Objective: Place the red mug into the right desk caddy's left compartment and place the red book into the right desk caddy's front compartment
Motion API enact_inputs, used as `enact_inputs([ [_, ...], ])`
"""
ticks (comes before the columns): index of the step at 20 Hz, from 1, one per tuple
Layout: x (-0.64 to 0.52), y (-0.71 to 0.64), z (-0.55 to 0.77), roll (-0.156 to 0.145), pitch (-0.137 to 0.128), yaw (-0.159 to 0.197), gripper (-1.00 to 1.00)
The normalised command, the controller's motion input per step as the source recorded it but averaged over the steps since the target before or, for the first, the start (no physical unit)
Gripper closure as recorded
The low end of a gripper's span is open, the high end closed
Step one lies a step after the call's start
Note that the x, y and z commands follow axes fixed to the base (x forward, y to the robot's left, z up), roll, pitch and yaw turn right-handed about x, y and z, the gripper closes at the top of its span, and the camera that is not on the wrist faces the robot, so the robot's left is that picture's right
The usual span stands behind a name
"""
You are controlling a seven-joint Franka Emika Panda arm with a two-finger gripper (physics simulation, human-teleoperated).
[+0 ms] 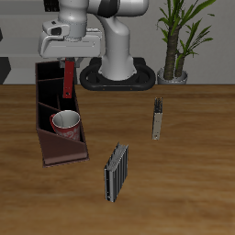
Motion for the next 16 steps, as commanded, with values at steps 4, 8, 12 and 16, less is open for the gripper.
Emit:
enact_inputs([
  [4,0.02,0.11,-0.04,0.023,0.000,-0.019,1.00],
  [8,0.06,0.00,-0.14,0.005,0.020,-0.001,1.00],
  [12,0.03,-0.05,-0.06,-0.007,0.011,-0.024,1.00],
  [16,0.03,0.04,-0.18,0.015,0.027,-0.006,1.00],
])
